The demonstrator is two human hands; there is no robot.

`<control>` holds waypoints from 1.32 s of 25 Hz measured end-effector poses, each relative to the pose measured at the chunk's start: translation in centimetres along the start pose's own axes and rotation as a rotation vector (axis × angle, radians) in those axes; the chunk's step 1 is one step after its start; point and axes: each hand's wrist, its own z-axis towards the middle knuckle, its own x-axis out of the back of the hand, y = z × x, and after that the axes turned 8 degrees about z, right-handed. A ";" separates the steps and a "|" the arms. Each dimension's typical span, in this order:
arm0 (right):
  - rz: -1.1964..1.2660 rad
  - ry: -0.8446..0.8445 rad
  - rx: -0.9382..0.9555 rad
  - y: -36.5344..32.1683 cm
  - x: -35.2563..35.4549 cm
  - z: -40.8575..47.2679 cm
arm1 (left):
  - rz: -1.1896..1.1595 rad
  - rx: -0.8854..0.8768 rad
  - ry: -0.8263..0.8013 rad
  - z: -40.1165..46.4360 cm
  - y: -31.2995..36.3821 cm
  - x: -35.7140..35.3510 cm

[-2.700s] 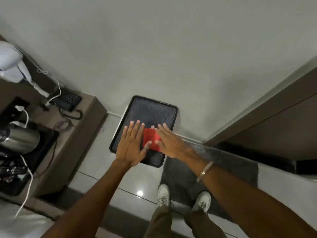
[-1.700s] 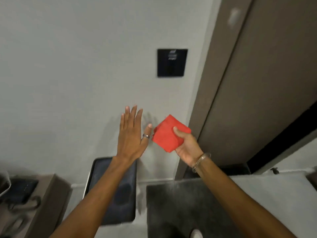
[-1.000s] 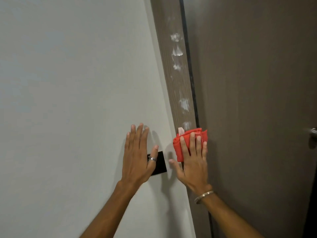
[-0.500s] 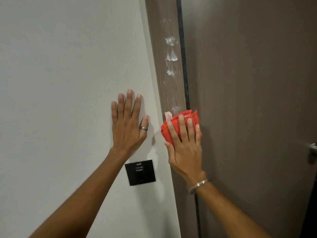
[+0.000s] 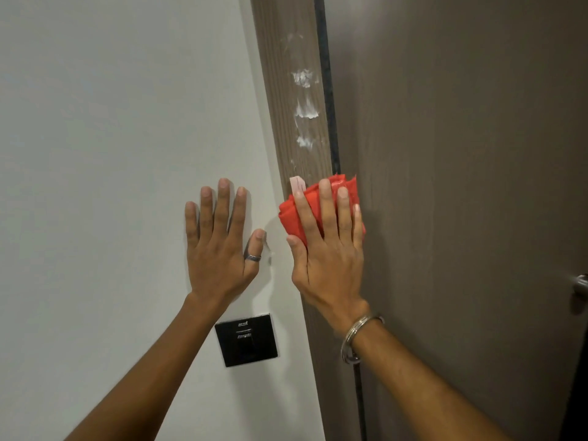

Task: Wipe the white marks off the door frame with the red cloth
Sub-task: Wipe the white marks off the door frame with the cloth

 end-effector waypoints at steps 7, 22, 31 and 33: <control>-0.022 -0.095 -0.009 0.1 0.8 -6.4 | -0.004 0.007 0.004 0.1 0.2 0.3; -0.035 -0.151 0.018 0.5 1.6 -3.9 | -0.019 -0.026 -0.012 2.1 -0.1 1.6; -0.033 0.056 0.070 -2.0 2.2 12.4 | -0.039 0.105 0.036 9.4 -0.6 2.2; -0.046 0.023 0.050 -1.7 1.8 7.8 | -0.032 0.114 0.038 8.7 -0.5 2.0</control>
